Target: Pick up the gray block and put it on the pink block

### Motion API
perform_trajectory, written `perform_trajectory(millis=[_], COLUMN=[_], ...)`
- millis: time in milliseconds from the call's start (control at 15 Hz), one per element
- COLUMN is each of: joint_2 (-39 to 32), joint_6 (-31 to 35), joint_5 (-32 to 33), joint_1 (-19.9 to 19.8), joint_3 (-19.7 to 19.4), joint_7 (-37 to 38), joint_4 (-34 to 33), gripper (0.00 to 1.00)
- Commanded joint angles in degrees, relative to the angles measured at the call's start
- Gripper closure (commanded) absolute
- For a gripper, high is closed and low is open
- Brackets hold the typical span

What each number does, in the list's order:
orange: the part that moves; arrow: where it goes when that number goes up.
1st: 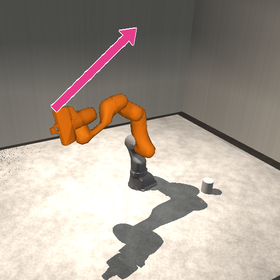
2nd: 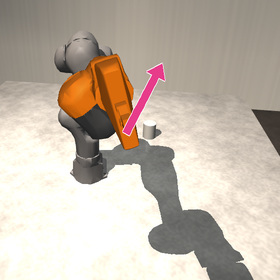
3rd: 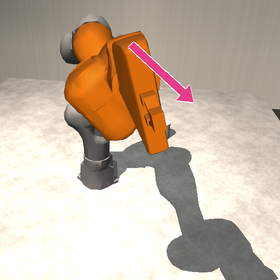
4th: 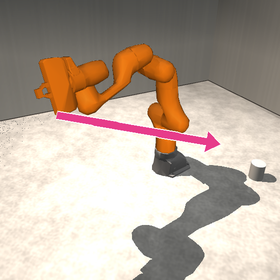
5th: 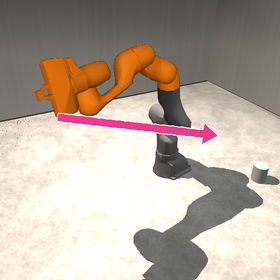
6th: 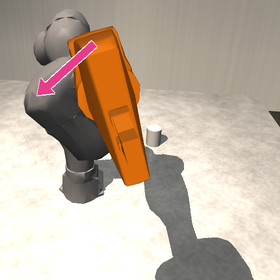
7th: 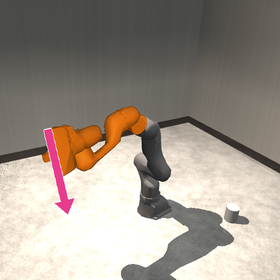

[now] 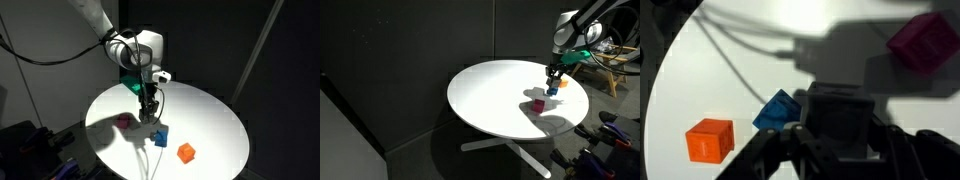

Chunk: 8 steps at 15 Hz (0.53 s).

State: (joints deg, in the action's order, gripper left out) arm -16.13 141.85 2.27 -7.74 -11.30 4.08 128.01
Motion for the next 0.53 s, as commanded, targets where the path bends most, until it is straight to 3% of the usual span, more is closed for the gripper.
perform_trajectory(millis=[0,467], joint_2=[3.2,5.2], joint_6=[-0.4,0.1], joint_5=[3.2,9.1], joint_1=[1.2,4.4], joint_3=[1.2,3.7], joint_7=[-1.8,-3.1], joint_4=[1.7,4.3], gripper=[0.73,0.73])
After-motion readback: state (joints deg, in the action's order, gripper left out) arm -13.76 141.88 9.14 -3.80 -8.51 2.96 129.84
